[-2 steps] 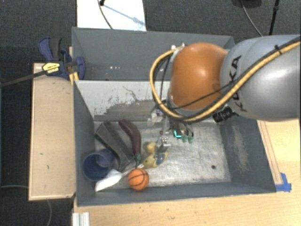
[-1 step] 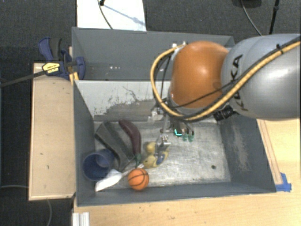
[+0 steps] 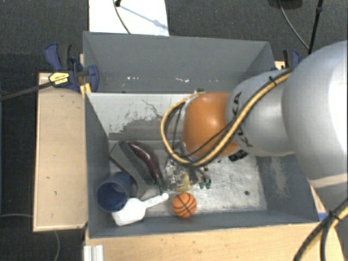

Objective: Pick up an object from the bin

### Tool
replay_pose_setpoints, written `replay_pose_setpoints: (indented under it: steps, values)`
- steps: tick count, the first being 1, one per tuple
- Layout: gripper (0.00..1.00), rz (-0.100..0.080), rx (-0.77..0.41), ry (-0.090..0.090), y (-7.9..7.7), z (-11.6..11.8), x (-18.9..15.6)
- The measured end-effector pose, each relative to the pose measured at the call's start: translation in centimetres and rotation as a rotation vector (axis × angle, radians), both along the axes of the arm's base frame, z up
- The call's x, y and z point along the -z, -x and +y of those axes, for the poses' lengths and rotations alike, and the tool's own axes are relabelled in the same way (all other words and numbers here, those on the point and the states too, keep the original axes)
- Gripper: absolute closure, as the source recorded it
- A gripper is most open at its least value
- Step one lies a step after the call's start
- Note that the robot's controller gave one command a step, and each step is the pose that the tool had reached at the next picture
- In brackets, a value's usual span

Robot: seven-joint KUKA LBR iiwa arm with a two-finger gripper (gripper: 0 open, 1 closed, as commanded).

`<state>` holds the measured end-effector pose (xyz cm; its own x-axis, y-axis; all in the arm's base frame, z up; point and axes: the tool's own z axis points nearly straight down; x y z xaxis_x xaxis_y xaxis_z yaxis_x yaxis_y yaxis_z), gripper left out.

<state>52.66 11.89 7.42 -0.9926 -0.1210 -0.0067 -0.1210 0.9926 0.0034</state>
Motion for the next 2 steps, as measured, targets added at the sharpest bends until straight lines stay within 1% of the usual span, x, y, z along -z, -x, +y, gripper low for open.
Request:
replay_pose_setpoints:
  steps: [1,2]
  values:
    - [1.0,0.0,0.002,0.0,0.0,0.0,0.0]
    - [1.0,0.01,-0.016,0.005,-0.3,0.3,-5.3]
